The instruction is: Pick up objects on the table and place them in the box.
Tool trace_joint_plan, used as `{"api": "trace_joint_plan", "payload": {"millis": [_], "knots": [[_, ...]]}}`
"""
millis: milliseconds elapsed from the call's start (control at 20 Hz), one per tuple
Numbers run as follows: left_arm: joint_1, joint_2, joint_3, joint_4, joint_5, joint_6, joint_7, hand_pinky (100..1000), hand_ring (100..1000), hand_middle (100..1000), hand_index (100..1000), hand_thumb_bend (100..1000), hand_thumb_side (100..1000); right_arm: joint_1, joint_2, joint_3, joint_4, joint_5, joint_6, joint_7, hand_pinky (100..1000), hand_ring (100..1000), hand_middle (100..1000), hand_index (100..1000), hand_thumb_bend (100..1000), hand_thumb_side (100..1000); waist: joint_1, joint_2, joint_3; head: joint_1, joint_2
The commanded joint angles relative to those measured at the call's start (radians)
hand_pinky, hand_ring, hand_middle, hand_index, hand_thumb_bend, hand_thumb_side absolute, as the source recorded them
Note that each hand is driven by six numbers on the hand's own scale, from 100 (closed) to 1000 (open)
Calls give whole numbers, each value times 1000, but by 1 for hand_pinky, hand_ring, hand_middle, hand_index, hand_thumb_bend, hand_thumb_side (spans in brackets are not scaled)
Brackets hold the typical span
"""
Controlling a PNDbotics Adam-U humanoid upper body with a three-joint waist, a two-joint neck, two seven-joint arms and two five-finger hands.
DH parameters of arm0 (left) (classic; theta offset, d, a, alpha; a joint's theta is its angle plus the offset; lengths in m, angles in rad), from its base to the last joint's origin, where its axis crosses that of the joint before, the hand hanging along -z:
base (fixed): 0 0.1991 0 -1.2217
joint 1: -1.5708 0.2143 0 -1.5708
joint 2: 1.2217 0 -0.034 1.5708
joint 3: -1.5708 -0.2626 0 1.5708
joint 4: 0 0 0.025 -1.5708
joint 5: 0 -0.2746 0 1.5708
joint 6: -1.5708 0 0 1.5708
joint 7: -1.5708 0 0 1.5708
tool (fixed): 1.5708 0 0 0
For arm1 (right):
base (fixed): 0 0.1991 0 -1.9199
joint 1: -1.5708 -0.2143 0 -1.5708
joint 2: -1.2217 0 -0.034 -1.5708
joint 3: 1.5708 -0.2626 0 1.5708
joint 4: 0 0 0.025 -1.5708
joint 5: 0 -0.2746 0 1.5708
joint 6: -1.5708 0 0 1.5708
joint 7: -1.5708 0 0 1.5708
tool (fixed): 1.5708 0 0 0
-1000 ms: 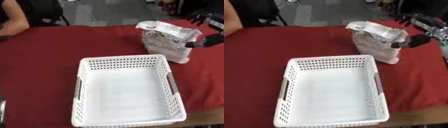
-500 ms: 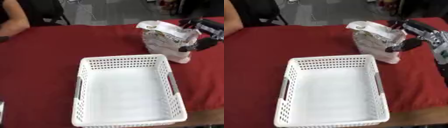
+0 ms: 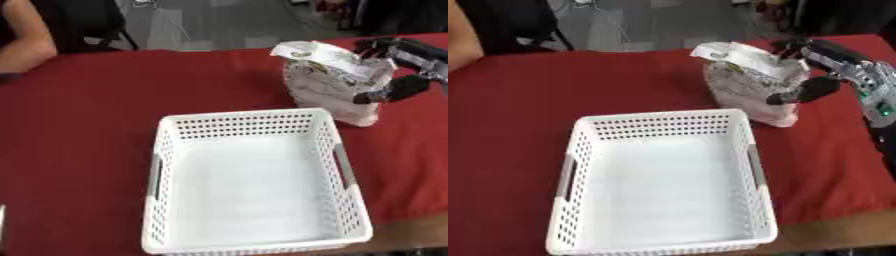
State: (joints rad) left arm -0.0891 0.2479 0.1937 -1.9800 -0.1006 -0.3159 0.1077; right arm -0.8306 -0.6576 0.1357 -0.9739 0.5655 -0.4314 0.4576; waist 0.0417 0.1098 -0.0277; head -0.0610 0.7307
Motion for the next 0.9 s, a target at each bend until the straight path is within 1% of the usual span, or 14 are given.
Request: {"api": "trace_joint_plan", "payload": {"millis": [50, 100, 200, 300, 350, 450, 500, 550, 650, 750, 900], "knots": [[-9, 11, 0, -20, 3, -2, -4, 718, 845, 934, 993, 895, 1000, -18, -19, -5, -8, 8, -3, 5, 743, 812, 828, 989, 742, 527, -3, -11, 2, -6, -3], [-9, 11, 0, -20, 3, -3, -4, 718, 845, 935, 993, 895, 1000, -18, -19, -4, -9, 13, -3, 8, 742, 810, 826, 986, 734, 525, -3, -11, 2, -6, -3], [-9, 11, -1, -20, 3, -3, -5, 717, 845, 935, 993, 894, 1000, -19, -24, 0, -18, 43, -7, 13, 773, 808, 825, 967, 672, 533, -3, -12, 2, -5, -3], [-9, 11, 0, -20, 2, -3, -5, 717, 845, 935, 993, 894, 1000, -19, -31, 6, -36, 98, -16, 25, 787, 809, 824, 960, 648, 534, -4, -12, 2, -4, -3], [-8, 12, 0, -20, 2, -3, -6, 717, 845, 935, 993, 894, 1000, -20, -34, 8, -45, 125, -22, 31, 798, 804, 818, 939, 610, 533, -4, -12, 1, -3, -2], [-8, 12, -1, -20, 2, -3, -6, 716, 846, 935, 993, 893, 1000, -20, -37, 11, -64, 177, -31, 41, 774, 779, 803, 911, 563, 518, -4, -12, 1, -3, -1], [-8, 12, -1, -20, 2, -3, -6, 716, 846, 935, 993, 893, 1000, -20, -37, 11, -71, 198, -34, 44, 774, 779, 803, 911, 558, 516, -4, -12, 1, -2, -1], [-8, 12, -1, -20, 2, -3, -6, 716, 846, 935, 993, 893, 1000, -21, -37, 10, -77, 214, -37, 45, 714, 742, 771, 874, 504, 491, -4, -12, 1, -2, -2], [-7, 12, -1, -20, 2, -3, -6, 716, 846, 935, 993, 892, 1000, -21, -37, 10, -85, 237, -41, 42, 660, 715, 749, 847, 456, 469, -4, -12, 1, -2, -2], [-7, 12, -1, -20, 2, -3, -6, 715, 846, 936, 993, 892, 1000, -20, -37, 10, -89, 252, -43, 37, 617, 694, 736, 833, 423, 453, -4, -12, 1, -1, -2], [-7, 11, 0, -20, 2, -3, -6, 715, 846, 936, 992, 892, 1000, -18, -39, 9, -92, 264, -45, 28, 583, 677, 721, 819, 412, 451, -4, -12, 1, -1, -1]]}}
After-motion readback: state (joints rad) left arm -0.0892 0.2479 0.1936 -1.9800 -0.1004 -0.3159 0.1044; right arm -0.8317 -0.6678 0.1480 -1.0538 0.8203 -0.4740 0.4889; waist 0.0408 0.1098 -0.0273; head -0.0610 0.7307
